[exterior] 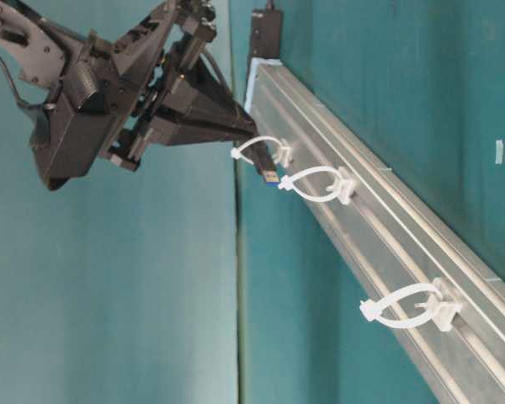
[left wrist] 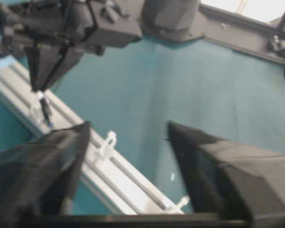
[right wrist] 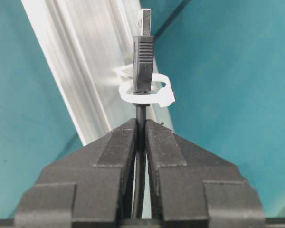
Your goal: Pass the USB cable through three rings with both arms.
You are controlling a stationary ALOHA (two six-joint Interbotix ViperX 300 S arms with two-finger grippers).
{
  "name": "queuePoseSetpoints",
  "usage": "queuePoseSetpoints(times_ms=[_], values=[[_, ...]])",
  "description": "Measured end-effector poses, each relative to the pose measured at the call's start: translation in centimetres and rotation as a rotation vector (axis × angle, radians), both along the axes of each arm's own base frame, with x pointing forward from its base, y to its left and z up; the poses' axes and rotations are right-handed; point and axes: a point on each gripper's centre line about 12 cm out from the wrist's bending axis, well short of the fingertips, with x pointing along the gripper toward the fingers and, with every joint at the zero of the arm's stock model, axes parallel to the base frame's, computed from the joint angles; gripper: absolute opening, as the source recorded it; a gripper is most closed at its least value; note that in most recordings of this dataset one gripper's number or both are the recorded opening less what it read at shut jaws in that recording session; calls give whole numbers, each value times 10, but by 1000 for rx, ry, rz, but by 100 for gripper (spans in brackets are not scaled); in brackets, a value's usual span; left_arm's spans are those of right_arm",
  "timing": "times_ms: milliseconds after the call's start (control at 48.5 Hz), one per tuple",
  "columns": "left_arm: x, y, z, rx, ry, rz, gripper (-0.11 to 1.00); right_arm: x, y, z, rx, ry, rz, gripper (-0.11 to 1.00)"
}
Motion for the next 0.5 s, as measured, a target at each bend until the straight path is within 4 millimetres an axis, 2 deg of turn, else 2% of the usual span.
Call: queuePoseSetpoints(times_ms=[186,330,495], values=[[30,25,-21,-46,105,83,88,0,0,0,6,-4,-5,8],[69,41,-36,-62,181,109,88,0,0,0,9,-6,-8,8],[110,59,-71,-78,301,129,88,0,0,0,9,-4,-8,8]])
